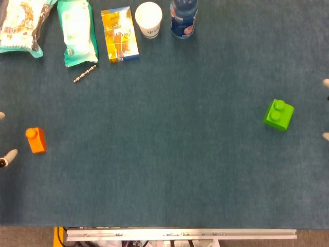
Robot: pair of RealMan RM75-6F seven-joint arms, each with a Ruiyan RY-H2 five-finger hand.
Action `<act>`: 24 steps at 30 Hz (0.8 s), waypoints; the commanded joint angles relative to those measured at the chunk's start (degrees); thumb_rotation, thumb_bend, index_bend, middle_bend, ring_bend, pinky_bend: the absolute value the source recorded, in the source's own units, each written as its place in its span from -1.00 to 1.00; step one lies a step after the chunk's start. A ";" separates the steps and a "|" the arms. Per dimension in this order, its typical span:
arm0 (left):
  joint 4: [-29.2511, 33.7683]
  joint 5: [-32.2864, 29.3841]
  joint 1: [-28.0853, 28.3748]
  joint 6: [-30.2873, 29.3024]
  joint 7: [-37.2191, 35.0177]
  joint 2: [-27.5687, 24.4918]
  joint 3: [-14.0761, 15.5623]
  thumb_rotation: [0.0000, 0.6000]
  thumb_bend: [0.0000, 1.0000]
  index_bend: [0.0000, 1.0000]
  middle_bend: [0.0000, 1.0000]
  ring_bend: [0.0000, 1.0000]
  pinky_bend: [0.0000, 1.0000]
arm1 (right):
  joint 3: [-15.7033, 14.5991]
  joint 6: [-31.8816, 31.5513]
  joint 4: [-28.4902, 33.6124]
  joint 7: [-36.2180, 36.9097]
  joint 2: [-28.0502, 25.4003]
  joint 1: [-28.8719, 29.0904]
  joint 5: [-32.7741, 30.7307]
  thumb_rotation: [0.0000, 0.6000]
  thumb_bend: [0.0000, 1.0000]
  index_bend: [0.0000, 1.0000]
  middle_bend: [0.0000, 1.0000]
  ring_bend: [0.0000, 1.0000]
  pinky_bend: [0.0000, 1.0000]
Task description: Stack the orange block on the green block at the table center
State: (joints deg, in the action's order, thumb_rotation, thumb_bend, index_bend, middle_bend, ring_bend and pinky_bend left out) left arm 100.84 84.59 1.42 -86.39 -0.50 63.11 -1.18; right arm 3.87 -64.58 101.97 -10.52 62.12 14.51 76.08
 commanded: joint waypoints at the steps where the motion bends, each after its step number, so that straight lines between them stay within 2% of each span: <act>1: -0.12 -0.02 -0.04 0.12 -0.08 -0.08 0.10 1.00 -0.81 -0.38 -0.41 -0.51 -0.61 | 0.81 2.97 -0.95 -2.38 2.06 2.46 -2.68 1.00 -0.91 -0.72 -0.32 -0.49 -0.43; 9: -0.23 0.08 -0.12 -0.02 -0.35 -0.19 0.05 1.00 -0.81 -0.38 -0.41 -0.51 -0.61 | 1.81 6.74 -3.87 -7.08 6.86 6.87 -6.68 1.00 -0.92 -0.72 -0.33 -0.51 -0.43; 24: -1.15 -0.39 -0.28 0.07 -1.15 -0.17 -0.10 1.00 -0.81 -0.38 -0.41 -0.51 -0.61 | 0.70 11.21 -8.03 -14.85 12.70 12.27 -13.33 1.00 -0.98 -0.75 -0.37 -0.59 -0.43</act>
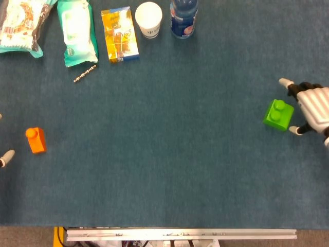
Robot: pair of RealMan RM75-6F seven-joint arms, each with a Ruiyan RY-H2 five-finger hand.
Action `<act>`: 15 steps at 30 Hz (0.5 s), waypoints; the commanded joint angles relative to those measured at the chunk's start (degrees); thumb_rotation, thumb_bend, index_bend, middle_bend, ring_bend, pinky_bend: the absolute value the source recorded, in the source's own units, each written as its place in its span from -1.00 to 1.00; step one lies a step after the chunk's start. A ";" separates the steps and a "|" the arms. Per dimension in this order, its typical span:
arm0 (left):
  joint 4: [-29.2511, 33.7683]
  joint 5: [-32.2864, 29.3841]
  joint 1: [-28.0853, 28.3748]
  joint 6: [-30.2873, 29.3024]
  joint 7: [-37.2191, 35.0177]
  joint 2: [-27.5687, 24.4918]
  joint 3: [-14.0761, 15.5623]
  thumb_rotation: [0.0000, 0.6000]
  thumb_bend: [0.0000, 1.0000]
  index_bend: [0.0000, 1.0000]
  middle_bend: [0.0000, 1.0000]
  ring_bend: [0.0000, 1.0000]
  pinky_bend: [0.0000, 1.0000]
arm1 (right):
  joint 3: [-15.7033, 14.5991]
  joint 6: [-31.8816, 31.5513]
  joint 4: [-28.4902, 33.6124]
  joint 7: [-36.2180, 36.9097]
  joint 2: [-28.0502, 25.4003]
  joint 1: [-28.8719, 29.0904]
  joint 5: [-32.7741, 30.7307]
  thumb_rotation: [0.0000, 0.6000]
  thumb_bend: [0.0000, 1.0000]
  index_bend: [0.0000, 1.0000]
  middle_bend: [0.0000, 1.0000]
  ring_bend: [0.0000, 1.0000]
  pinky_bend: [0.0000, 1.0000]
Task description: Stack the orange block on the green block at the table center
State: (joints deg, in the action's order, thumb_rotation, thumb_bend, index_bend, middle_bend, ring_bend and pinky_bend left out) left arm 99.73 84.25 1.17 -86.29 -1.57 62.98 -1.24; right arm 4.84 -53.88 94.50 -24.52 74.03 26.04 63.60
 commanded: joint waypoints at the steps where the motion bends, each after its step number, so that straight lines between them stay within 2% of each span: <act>1: -0.08 -0.06 -0.04 -0.04 -0.16 -0.05 -0.06 1.00 -0.81 -0.38 -0.41 -0.51 -0.61 | -0.34 0.68 -0.68 -1.10 1.05 0.99 -1.18 1.00 -0.98 -0.75 -0.37 -0.60 -0.43; 9: -0.49 0.00 -0.22 -0.25 -0.65 -0.05 -0.05 1.00 -0.81 -0.38 -0.41 -0.51 -0.61 | -1.19 2.10 -1.52 -2.28 2.88 2.82 -2.87 1.00 -0.98 -0.76 -0.37 -0.60 -0.43; 15: -0.79 -0.11 -0.24 -0.22 -0.97 -0.05 -0.16 1.00 -0.81 -0.38 -0.41 -0.51 -0.61 | -1.85 2.66 -0.79 -0.89 3.30 3.70 -1.27 1.00 -0.98 -0.77 -0.37 -0.60 -0.43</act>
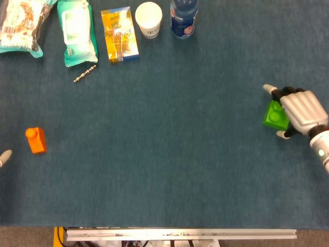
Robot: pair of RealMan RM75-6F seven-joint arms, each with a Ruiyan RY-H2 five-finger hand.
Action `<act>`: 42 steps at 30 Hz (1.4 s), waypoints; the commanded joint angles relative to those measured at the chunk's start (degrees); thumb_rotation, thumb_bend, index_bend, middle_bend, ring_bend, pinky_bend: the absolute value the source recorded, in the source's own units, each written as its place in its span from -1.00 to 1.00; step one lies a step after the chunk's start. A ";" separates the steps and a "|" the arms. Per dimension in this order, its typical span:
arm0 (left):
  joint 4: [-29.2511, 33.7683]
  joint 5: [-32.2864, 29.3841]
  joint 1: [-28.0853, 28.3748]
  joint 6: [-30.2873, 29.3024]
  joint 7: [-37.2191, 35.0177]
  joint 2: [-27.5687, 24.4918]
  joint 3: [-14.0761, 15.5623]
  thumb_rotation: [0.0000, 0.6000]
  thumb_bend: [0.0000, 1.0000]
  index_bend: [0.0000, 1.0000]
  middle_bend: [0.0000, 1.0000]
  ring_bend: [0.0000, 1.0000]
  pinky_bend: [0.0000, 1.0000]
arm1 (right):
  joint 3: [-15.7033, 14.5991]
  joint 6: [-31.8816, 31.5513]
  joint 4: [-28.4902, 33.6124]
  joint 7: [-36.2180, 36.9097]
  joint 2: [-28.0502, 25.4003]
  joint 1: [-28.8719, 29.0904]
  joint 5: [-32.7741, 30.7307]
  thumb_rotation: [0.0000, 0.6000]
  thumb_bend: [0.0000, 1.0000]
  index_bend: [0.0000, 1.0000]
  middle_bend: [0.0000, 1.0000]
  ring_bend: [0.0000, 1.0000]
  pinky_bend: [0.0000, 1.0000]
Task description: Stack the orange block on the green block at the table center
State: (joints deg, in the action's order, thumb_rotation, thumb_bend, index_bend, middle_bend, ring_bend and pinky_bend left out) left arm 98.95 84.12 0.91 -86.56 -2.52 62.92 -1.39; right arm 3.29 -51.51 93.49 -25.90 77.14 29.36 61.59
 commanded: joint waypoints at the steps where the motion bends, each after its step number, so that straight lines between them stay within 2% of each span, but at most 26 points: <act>1: -0.03 0.04 0.02 0.03 -0.03 -0.01 -0.01 1.00 -0.81 -0.38 -0.41 -0.51 -0.61 | -0.39 0.42 0.26 0.64 0.31 0.56 1.04 1.00 -0.98 -0.77 -0.37 -0.60 -0.43; 7: -0.08 -0.27 -0.19 -0.14 -0.28 -0.10 -0.10 1.00 -0.81 -0.38 -0.41 -0.51 -0.61 | -1.28 0.99 0.37 0.32 1.25 1.76 2.84 1.00 -0.98 -0.77 -0.37 -0.60 -0.43; 15: -0.32 -0.52 -0.37 -0.14 -0.56 -0.10 -0.11 1.00 -0.81 -0.38 -0.41 -0.51 -0.61 | -1.71 0.11 -1.25 -0.13 1.12 2.00 1.99 1.00 -0.97 -0.77 -0.37 -0.60 -0.43; 22: -0.19 -0.49 -0.44 -0.21 -0.41 -0.11 -0.14 1.00 -0.81 -0.38 -0.41 -0.51 -0.61 | -1.93 -0.45 -3.48 0.23 1.92 2.19 2.37 1.00 -0.73 -0.77 -0.37 -0.60 -0.42; 29: -0.19 -0.75 -0.63 -0.35 -0.42 -0.18 -0.21 1.00 -0.81 -0.38 -0.41 -0.51 -0.61 | -2.03 0.44 -4.95 -0.55 3.16 3.09 1.32 1.00 -0.63 -0.76 -0.36 -0.59 -0.39; 33: -0.18 -0.83 -0.70 -0.40 -0.42 -0.22 -0.26 1.00 -0.81 -0.38 -0.41 -0.51 -0.61 | -1.84 0.17 -5.53 0.00 3.68 3.53 2.59 1.00 -0.50 -0.61 -0.29 -0.50 -0.29; 35: -0.15 -0.91 -0.71 -0.39 -0.37 -0.26 -0.30 1.00 -0.81 -0.38 -0.41 -0.51 -0.61 | -1.78 0.55 -5.59 0.58 3.53 4.01 3.66 1.00 -0.48 -0.55 -0.27 -0.47 -0.25; 42: 0.12 -0.91 -0.79 -0.57 -0.01 -0.42 -0.39 1.00 -0.81 -0.38 -0.41 -0.51 -0.61 | -0.49 4.85 -4.54 5.02 1.29 7.69 8.45 1.00 -0.48 -0.52 -0.25 -0.46 -0.22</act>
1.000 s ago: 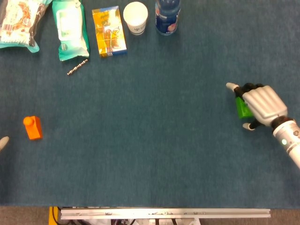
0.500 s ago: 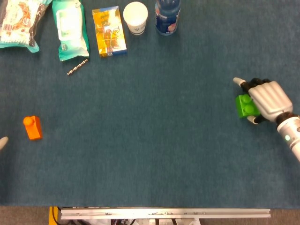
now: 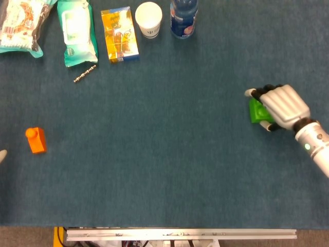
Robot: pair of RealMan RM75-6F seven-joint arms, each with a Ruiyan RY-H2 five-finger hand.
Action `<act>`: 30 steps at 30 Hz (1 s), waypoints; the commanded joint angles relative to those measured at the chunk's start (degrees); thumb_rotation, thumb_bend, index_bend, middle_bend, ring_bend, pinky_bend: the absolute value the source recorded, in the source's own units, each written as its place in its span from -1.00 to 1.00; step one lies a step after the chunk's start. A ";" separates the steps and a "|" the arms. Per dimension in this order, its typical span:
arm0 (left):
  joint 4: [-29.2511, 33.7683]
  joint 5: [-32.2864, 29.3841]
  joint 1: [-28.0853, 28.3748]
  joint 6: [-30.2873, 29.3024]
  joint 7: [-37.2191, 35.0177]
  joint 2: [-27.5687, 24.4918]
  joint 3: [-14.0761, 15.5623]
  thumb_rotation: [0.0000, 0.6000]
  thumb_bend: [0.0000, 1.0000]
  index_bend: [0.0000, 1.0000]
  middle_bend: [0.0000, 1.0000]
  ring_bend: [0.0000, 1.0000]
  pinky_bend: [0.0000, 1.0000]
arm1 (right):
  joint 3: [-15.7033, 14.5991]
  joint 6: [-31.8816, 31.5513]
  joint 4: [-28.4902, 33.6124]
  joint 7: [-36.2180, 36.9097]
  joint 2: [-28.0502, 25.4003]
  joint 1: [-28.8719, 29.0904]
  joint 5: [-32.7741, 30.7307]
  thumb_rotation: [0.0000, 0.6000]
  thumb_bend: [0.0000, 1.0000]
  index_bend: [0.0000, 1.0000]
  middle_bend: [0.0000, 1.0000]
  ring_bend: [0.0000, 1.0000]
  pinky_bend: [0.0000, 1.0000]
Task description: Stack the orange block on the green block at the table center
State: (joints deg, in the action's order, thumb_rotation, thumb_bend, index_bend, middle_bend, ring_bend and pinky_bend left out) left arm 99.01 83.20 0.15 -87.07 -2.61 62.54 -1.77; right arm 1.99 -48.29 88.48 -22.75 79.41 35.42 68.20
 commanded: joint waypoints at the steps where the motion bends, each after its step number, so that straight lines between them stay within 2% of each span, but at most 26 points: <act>1: 0.15 -0.01 -0.07 -0.13 0.18 -0.06 -0.03 1.00 -0.81 -0.38 -0.41 -0.51 -0.61 | 1.24 2.44 0.61 2.88 -1.29 2.46 2.73 1.00 -0.48 -0.52 -0.25 -0.45 -0.22; 9: 0.66 -0.05 -0.26 -0.43 0.69 -0.31 -0.08 1.00 -0.81 -0.38 -0.41 -0.51 -0.61 | 3.95 6.67 0.98 5.89 -1.06 8.13 6.43 1.00 -0.48 -0.52 -0.24 -0.45 -0.22; 22: 1.42 1.33 -0.39 -1.20 1.39 -0.51 0.14 1.00 -0.81 -0.39 -0.41 -0.51 -0.61 | 7.49 12.38 0.39 0.91 6.05 17.80 0.32 1.00 -0.48 -0.52 -0.24 -0.45 -0.22; 30: 1.39 1.80 -0.41 -1.28 1.52 -0.50 0.29 1.00 -0.81 -0.39 -0.41 -0.51 -0.61 | 7.88 14.26 -0.94 -4.17 10.10 23.73 -4.72 1.00 -0.48 -0.52 -0.24 -0.45 -0.22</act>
State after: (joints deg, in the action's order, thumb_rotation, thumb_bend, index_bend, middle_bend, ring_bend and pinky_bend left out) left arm 100.41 84.97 -0.27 -88.34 -1.08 62.04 -1.46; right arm 9.79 -34.41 87.96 -26.05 88.69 58.29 64.38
